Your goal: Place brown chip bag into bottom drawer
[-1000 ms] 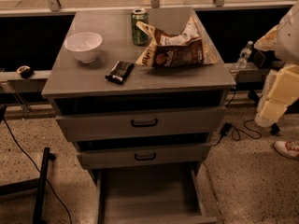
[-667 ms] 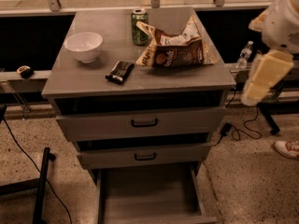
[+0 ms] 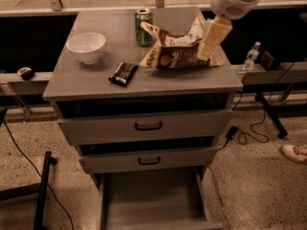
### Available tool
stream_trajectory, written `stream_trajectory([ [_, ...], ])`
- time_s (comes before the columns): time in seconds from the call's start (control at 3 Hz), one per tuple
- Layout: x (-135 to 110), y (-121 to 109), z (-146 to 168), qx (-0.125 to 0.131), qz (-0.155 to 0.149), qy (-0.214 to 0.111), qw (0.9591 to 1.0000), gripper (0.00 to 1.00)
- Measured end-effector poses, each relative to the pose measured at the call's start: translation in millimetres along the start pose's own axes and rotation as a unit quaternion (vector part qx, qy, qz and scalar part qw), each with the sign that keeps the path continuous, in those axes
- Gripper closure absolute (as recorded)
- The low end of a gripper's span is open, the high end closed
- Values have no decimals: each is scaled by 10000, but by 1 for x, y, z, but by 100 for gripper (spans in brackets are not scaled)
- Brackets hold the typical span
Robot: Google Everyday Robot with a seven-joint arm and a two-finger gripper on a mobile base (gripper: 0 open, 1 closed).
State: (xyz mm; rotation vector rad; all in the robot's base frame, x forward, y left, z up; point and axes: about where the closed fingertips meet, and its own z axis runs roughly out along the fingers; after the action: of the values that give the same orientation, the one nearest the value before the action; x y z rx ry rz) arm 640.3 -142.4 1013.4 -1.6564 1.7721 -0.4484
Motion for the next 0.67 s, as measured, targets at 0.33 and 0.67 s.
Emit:
stream_trajectory([
  [0.33,-33,-9,77,-171,-155,-696,9973,0],
  [0.67,-42,2,124,-517,-90,-956,9940,0],
])
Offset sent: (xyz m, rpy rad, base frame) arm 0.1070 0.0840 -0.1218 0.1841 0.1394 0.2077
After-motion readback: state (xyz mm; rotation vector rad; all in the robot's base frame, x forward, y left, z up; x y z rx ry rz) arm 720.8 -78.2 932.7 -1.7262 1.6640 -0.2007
